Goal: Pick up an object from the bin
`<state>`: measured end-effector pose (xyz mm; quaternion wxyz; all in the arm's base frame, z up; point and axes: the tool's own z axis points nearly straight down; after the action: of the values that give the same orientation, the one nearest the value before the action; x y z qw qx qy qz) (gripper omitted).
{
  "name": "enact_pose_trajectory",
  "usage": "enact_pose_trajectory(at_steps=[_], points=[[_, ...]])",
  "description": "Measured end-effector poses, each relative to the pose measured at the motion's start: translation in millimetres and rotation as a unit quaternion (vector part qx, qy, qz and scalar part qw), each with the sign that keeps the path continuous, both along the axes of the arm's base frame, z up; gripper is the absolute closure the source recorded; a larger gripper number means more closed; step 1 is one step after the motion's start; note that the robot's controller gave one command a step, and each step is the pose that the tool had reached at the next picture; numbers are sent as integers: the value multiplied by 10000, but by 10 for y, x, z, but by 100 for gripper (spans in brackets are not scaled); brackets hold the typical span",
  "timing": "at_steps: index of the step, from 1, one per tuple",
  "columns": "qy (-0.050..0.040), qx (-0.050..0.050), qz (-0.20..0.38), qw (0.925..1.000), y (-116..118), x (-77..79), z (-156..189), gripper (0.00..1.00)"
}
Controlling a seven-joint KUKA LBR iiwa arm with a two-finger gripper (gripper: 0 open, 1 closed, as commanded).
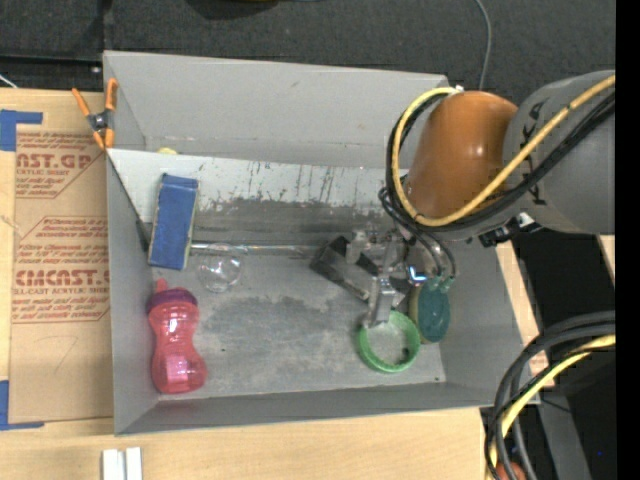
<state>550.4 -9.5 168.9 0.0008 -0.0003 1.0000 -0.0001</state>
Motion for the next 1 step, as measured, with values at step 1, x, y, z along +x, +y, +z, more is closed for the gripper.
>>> enact_pose_trajectory(at_steps=[1], points=[[0,0,0,10000,0,0,0,0]])
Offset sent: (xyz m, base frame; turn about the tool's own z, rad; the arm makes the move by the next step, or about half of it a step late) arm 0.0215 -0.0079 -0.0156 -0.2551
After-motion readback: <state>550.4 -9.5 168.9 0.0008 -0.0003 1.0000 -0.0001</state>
